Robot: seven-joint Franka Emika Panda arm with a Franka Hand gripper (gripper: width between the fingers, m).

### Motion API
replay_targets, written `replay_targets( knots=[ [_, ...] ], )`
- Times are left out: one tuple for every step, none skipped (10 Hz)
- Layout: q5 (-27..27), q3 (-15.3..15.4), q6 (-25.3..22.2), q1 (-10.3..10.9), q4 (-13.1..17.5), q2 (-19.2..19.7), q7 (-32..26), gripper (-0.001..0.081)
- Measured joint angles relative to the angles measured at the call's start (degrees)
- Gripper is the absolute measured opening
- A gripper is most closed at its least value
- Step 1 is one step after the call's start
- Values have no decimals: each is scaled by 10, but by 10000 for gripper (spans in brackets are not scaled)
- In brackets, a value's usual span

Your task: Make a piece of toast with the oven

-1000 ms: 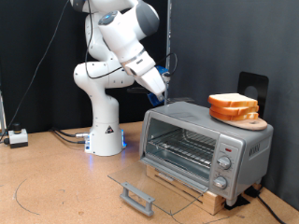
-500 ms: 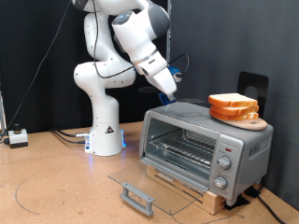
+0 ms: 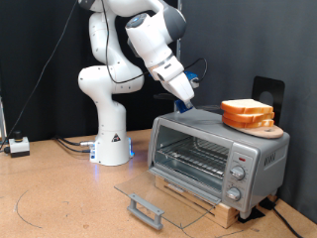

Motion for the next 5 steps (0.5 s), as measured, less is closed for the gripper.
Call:
replay_targets(
  knots=[
    [2, 0, 0, 0, 1, 0, -1, 460],
    [3, 0, 0, 0, 3, 0, -2, 460],
    [5, 0, 2, 0, 4, 0, -2, 460],
    [6, 0, 6, 0, 5, 0, -1, 460],
    [6, 0, 14, 0, 5, 1, 0, 460]
  ],
)
